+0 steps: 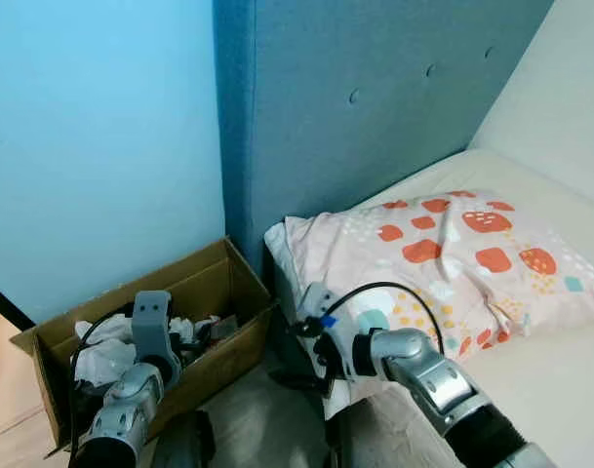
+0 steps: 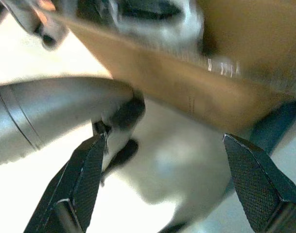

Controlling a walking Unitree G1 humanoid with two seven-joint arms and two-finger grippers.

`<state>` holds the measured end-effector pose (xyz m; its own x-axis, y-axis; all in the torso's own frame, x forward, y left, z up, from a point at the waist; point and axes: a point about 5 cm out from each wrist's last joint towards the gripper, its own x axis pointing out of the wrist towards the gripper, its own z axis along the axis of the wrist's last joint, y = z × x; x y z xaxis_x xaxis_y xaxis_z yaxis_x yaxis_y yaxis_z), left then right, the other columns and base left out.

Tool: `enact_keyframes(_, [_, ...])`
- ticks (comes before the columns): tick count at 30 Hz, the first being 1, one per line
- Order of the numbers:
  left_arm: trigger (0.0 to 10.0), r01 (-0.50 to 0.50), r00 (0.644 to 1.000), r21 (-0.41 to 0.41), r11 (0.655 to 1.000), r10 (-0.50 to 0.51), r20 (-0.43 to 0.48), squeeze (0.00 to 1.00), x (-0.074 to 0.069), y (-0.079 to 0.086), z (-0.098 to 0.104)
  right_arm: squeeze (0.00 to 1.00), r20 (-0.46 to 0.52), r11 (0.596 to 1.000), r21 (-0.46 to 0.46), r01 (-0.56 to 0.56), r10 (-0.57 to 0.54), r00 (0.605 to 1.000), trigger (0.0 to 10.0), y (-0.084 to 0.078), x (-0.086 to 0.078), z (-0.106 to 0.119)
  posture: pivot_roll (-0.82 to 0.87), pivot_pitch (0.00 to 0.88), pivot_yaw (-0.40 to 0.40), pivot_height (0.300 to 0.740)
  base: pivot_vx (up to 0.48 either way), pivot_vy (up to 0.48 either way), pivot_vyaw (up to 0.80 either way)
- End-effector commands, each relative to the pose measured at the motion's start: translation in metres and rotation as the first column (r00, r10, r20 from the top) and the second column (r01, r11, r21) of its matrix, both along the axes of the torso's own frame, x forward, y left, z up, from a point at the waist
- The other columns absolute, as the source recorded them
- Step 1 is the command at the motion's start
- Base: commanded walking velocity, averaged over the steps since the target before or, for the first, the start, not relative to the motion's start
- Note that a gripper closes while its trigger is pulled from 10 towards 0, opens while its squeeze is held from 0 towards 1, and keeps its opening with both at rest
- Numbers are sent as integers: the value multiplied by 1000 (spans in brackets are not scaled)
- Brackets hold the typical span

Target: Clean up the room

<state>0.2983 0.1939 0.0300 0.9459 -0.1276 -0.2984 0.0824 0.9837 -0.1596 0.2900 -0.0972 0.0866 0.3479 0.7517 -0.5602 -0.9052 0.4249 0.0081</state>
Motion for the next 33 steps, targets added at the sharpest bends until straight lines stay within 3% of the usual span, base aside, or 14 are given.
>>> enact_keyframes(1, [10000,2,1000,-10,1000,-2,-23,1000,-4,-8,-8,0,-78,990,-127,66,-76,994,10000,-9,-6,-21,-32,131,-91,598,0,0,0])
enact_keyframes(3, [10000,2,1000,-10,1000,-2,-23,1000,-4,-8,-8,0,-78,990,-127,66,-76,994,10000,-9,-6,-21,-32,131,-91,598,0,0,0])
enact_keyframes(4, [10000,11,1000,-21,1000,-11,-16,1000,-1,-13,-6,0,-127,961,-262,88,-124,984,10000,-25,-16,-39,-39,128,-88,598,0,0,0])
enact_keyframes(10, [10000,19,1000,-26,999,-20,-10,1000,1,-16,-6,0,-148,928,-354,118,-180,973,10000,-44,-22,-50,-44,127,-87,598,0,0,0])
enact_keyframes(11, [10000,23,1000,-30,999,-23,-8,1000,1,-18,-6,0,-134,894,-421,152,-227,965,10000,-63,-23,-54,-47,126,-89,598,0,0,0])
enact_keyframes(13, [10000,23,1000,-30,999,-23,-8,1000,1,-18,-6,0,-134,894,-421,152,-227,965,10000,-63,-23,-54,-47,126,-89,598,0,0,0])
enact_keyframes(15, [10000,28,1000,-41,999,-28,-5,1000,2,-21,-6,0,-78,806,-537,248,-340,937,10000,-108,-23,-53,-56,128,-87,598,0,0,0])
enact_keyframes(17, [10000,28,1000,-41,999,-28,-5,1000,2,-21,-6,0,-78,806,-537,248,-340,937,10000,-108,-23,-53,-56,128,-87,598,0,0,0])
enact_keyframes(20, [10000,30,1000,-45,999,-30,-6,1000,2,-22,-7,0,-42,762,-577,293,-386,922,10000,-127,-22,-50,-61,128,-87,598,0,0,0])
enact_keyframes(23, [10000,42,999,-59,997,-43,-9,1000,0,-29,-10,0,63,648,-637,417,-495,866,10000,-162,-18,-37,-65,127,-89,598,0,0,0])
enact_keyframes(28, [10000,50,999,-66,997,-50,-7,1000,1,-33,-10,0,132,590,-659,467,-521,844,10000,-173,-14,-32,-65,130,-88,598,0,0,0])
enact_keyframes(31, [10000,51,999,-67,996,-52,-7,1000,1,-33,-10,0,146,598,-645,476,-514,845,10000,-171,-11,-31,-67,131,-88,598,0,0,0])
enact_keyframes(32, [10000,53,999,-68,996,-53,-6,1000,1,-33,-11,0,153,644,-604,469,-484,862,10000,-162,-7,-28,-66,132,-89,598,0,0,0])
enact_keyframes(33, [10000,53,999,-68,996,-53,-6,1000,1,-33,-11,0,153,644,-604,469,-484,862,10000,-162,-7,-28,-66,132,-89,598,0,0,0])
